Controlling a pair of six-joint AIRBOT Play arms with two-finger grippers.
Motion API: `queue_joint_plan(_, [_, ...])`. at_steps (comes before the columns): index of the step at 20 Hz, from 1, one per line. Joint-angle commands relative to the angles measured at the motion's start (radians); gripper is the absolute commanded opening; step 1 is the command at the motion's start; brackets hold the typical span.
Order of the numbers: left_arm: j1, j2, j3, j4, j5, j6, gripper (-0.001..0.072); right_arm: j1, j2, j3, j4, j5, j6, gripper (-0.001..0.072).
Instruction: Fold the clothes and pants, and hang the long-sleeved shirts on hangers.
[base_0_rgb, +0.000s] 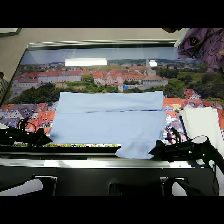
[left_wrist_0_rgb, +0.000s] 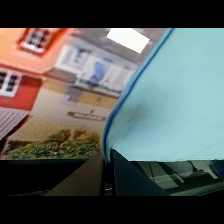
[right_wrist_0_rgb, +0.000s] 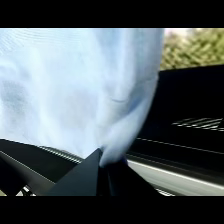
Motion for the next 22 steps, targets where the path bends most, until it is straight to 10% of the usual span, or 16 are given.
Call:
queue_joint_plan(1, [-0.008,0.003,0.002,-0.028,-0.042,-0.003,0.0018,0.001,-0.001,0.005,0.016,0.008,0.003,0.0028])
queue_joint_plan(13, [-0.008,0.445,0.019,0.087,-0.158,-0.393,0.0016,0.001,0.394,0.112,-0.092,0.309,0.323,0.0025])
queue_joint_plan(22, [-0.107,0.465,0.126,0.1,-0.066,-0.424,0.0015,0.001,0.392,0.34,-0.086,0.285,0.343,0.0025])
